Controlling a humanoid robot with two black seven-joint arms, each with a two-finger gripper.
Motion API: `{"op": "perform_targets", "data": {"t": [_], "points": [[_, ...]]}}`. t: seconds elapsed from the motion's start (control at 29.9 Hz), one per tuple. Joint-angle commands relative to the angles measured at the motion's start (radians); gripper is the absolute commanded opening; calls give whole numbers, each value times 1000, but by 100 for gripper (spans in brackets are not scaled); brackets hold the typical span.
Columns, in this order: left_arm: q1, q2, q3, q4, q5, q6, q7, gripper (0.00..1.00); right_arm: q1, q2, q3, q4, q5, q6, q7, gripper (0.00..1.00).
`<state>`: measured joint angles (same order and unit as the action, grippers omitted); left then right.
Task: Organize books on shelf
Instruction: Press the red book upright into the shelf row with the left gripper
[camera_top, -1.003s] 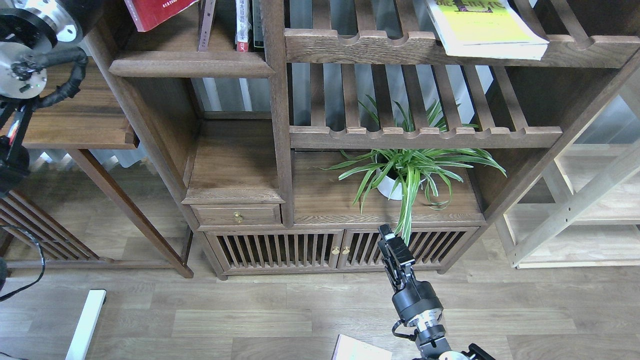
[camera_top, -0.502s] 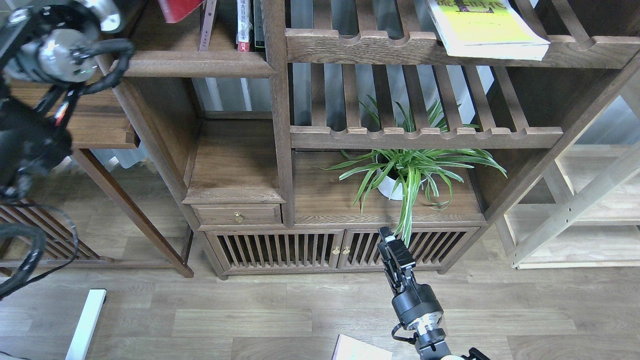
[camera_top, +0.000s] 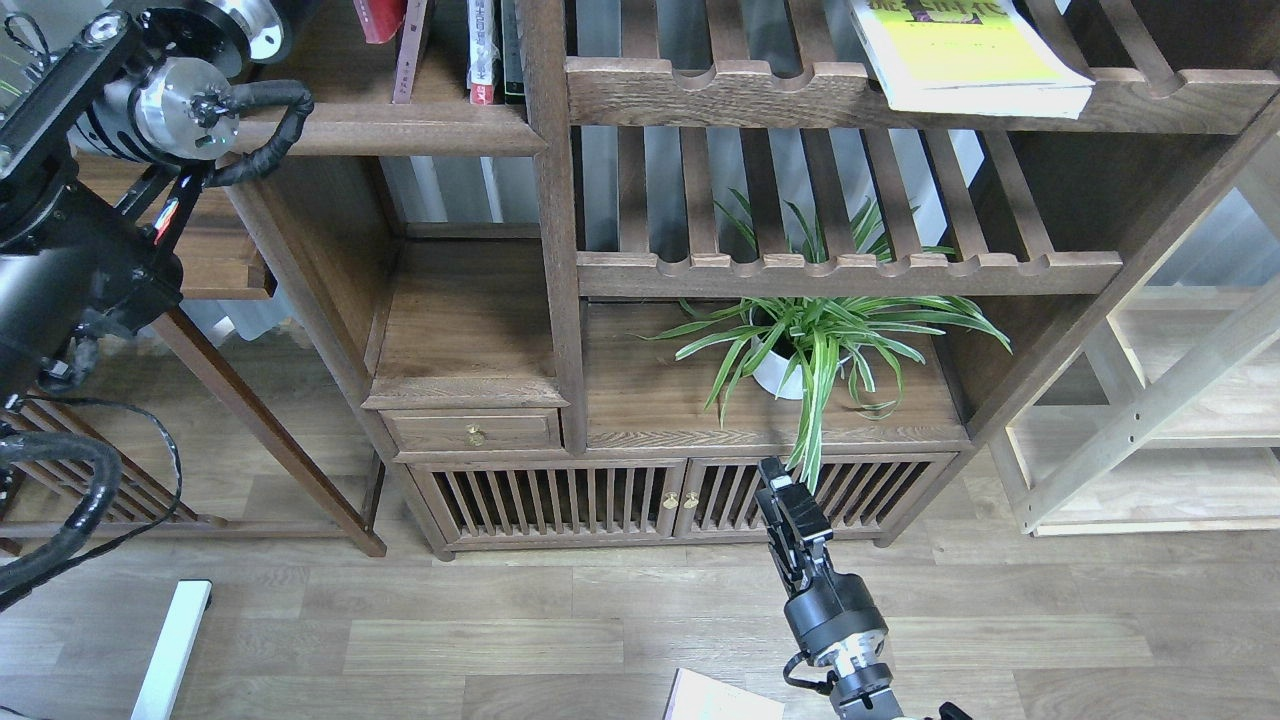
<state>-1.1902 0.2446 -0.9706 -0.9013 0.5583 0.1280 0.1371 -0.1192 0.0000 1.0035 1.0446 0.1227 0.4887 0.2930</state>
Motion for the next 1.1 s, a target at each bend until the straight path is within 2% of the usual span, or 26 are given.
{"op": "perform_targets", "data": {"t": [0.0,0.17,0.97,1.04,1.07], "points": [[1,-1,15,13,0,-1,-30,9,-2,0,0,6,0,0,0,64],[7,1,26,33,-1,-4,-56,11,-10,0,0,12,0,0,0,64],[58,22,95,39,-11,-16,-116,14,-23,0,4,20,0,0,0,64],[58,22,96,41,-11,-16,-117,18,-25,0,4,20,0,0,0,64],[55,22,96,44,-9,-14,-119,24,-25,0,4,20,0,0,0,64]]}}
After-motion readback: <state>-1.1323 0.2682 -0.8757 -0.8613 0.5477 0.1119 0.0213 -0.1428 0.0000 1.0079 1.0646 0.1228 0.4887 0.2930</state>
